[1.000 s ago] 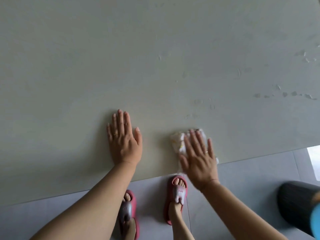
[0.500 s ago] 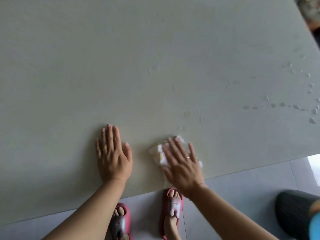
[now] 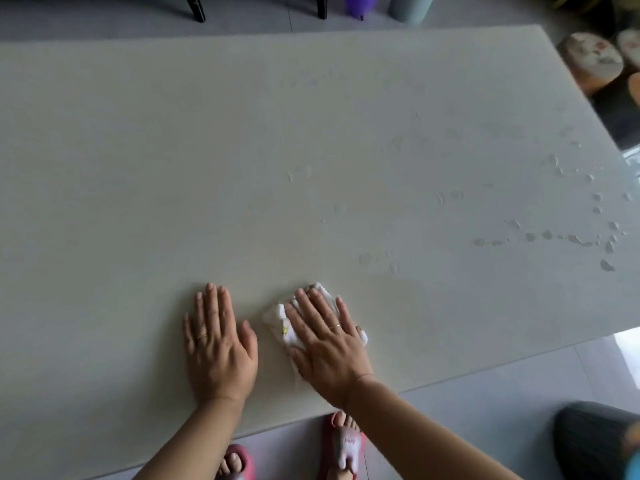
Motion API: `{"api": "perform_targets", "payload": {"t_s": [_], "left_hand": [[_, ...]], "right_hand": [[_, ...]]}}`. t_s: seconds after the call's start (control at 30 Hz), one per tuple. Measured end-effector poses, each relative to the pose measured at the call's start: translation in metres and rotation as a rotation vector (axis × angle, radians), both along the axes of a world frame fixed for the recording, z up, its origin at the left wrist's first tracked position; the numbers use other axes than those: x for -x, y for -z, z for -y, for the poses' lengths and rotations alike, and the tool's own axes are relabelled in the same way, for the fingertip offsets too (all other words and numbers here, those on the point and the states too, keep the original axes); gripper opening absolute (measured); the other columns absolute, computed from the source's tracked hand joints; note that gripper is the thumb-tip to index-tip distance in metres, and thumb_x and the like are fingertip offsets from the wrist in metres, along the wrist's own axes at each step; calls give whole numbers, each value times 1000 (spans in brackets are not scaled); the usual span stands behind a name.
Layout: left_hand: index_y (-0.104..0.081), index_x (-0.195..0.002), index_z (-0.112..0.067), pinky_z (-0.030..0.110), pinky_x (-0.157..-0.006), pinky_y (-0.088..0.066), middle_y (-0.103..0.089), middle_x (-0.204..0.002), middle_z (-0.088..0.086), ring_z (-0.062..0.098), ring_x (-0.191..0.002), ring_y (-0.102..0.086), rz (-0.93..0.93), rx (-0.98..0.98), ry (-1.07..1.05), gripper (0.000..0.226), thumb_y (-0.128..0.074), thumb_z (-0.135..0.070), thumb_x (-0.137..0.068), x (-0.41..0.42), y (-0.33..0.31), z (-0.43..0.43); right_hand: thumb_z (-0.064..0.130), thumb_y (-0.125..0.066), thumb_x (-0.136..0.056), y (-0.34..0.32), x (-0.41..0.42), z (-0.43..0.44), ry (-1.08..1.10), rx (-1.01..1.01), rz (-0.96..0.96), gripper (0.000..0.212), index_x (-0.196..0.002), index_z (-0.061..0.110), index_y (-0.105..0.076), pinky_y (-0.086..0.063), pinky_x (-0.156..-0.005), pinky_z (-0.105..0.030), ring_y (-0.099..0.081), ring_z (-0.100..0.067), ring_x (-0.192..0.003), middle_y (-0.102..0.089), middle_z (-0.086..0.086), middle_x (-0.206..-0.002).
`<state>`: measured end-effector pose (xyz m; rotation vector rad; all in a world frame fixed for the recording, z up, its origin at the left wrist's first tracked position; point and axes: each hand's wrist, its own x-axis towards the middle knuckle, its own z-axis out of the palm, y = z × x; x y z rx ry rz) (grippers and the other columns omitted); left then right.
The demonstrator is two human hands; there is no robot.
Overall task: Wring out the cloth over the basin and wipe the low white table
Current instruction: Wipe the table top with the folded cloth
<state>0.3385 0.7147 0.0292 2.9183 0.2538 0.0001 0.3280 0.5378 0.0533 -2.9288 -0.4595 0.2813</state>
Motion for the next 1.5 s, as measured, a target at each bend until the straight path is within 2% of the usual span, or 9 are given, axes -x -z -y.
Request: {"api": "perform_targets", "payload": {"t_s": [0.23, 0.6, 0.73, 0.83, 1.0, 1.07, 1.17, 1.3, 1.5], "left_hand": [[-40, -141, -1, 52, -112, -18, -33, -151, 18, 36, -136, -38, -10, -2, 39, 63, -31, -32, -87, -9, -8, 3], [-32, -146, -6, 48, -117, -17, -26, -155, 14, 31, -143, -25, -31, 65, 130, 71, -25, -47, -89, -99, -8, 39], [-34, -145, -6, 49, -116, -20, -28, -154, 14, 32, -142, -28, -16, 39, 130, 69, -29, -45, -88, -98, -2, 37], [-36, -144, -5, 49, -115, -22, -29, -154, 14, 31, -141, -30, -9, 29, 123, 69, -31, -44, -88, -100, -4, 38], [-35, -145, -6, 47, -115, -20, -29, -154, 14, 29, -142, -28, -8, 13, 118, 68, -32, -43, -87, -99, -3, 39], [-34, -145, -7, 47, -115, -20, -29, -154, 14, 29, -142, -28, -18, 13, 115, 68, -32, -42, -88, -99, -3, 39], [-37, -144, -5, 48, -114, -22, -32, -153, 14, 29, -141, -30, -5, 26, 111, 64, -31, -37, -89, -100, -5, 39], [-39, -143, -6, 46, -114, -22, -33, -152, 14, 29, -141, -31, 13, 18, 110, 62, -32, -34, -88, -99, -6, 38], [-40, -142, -6, 44, -113, -22, -34, -151, 14, 28, -140, -32, 15, 9, 106, 62, -35, -33, -86, -99, -9, 40]], "right_hand": [[52, -6, -90, 1, -40, 69, 460, 132, -34, 66, -148, 23, 2, 8, -117, -41, 13, -20, -145, 4, 0, -157], [45, -17, -92, -4, -42, 62, 484, 84, -32, 63, -148, 17, -18, -5, -115, -44, -4, -30, -144, -12, -7, -156], [48, -17, -91, -4, -46, 66, 476, 54, -57, 64, -148, 19, -18, -1, -116, -44, 5, -25, -146, -9, -6, -158], [48, -23, -93, -4, -52, 67, 469, 64, 4, 62, -144, 14, -35, -6, -115, -44, -12, -24, -145, -25, -11, -154], [46, -20, -94, -2, -58, 42, 595, 83, -8, 63, -142, 9, -37, -10, -112, -47, -19, -29, -143, -27, -15, -152], [42, -30, -90, -2, -61, 16, 537, 52, -23, 62, -141, 8, -40, -12, -111, -48, -23, -32, -141, -30, -16, -151], [44, -35, -92, 1, -61, -10, 207, -16, -47, 59, -142, 13, -38, -16, -111, -47, -22, -30, -142, -30, -13, -151], [48, -37, -93, 6, -81, 37, -88, -23, 11, 60, -145, 20, -32, -15, -115, -46, -17, -23, -144, -19, -4, -154], [53, -1, -87, 9, -125, 60, 483, 142, -53, 67, -146, 23, 8, 15, -115, -41, 22, -17, -141, 12, 0, -157]]}}
